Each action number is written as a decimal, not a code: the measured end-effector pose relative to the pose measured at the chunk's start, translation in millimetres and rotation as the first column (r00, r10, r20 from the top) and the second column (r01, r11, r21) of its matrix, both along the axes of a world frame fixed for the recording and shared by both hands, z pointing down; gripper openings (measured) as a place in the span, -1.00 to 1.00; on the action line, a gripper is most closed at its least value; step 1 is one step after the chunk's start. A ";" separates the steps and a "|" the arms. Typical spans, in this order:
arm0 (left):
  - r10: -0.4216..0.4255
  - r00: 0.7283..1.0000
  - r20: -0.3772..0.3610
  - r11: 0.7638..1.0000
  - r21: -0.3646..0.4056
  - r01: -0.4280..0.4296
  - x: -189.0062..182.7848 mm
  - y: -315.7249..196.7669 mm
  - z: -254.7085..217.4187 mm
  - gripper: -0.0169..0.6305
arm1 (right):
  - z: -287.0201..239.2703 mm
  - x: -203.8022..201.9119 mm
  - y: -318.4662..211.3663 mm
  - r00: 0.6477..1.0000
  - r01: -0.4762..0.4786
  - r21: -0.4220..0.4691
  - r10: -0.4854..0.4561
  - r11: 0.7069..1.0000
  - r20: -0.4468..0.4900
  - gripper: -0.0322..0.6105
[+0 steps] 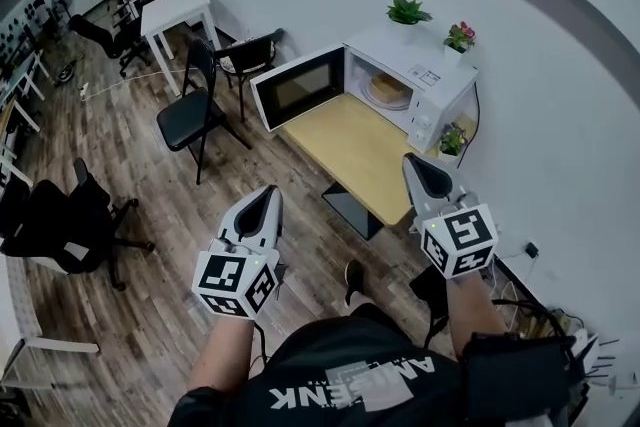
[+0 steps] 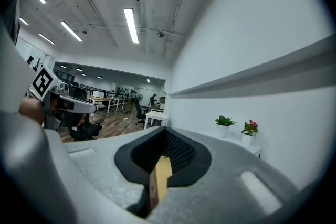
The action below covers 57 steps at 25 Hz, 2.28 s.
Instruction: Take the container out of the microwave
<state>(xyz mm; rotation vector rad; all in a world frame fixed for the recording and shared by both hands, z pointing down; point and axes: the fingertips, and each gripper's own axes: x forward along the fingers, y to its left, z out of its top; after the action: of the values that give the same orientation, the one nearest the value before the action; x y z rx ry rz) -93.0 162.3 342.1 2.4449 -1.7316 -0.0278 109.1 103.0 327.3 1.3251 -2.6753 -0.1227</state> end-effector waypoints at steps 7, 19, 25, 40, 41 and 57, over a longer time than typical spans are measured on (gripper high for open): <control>-0.021 1.000 0.020 0.999 -0.036 0.022 13.4 -84.6 5.8 -0.94 | 1.2 17.2 -91.7 1.000 0.007 -0.019 -0.007 1.000 0.015 -0.88; -0.025 0.998 0.053 0.999 -0.044 0.027 38.2 -189.5 0.3 -0.94 | 4.8 44.1 -193.5 1.000 0.012 -0.041 -0.011 0.999 0.028 -0.88; -0.043 0.997 0.063 0.998 -0.040 0.045 44.9 -235.4 -2.0 -0.94 | 6.8 51.1 -234.1 0.999 0.029 -0.044 -0.027 0.999 0.039 -0.88; 0.052 0.996 0.066 0.998 -0.051 -0.048 77.2 -326.1 5.7 -0.94 | 8.2 75.6 -313.3 1.000 -0.008 -0.028 0.008 1.000 0.027 -0.88; 0.061 0.996 0.066 0.997 -0.048 -0.058 76.0 -331.1 5.5 -0.94 | 6.8 75.1 -316.4 0.999 -0.018 -0.024 0.019 1.000 0.026 -0.88; 0.195 0.979 0.054 0.981 -0.019 -0.195 -4.2 -397.7 -1.3 -0.94 | 3.9 20.3 -361.5 0.976 -0.214 -0.035 0.213 0.976 -0.039 -0.83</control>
<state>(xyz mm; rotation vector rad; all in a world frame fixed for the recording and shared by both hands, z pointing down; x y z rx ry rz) -97.2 -235.4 340.8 2.6167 -1.4979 0.0732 129.4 -258.5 331.2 1.5721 -2.4738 -0.0673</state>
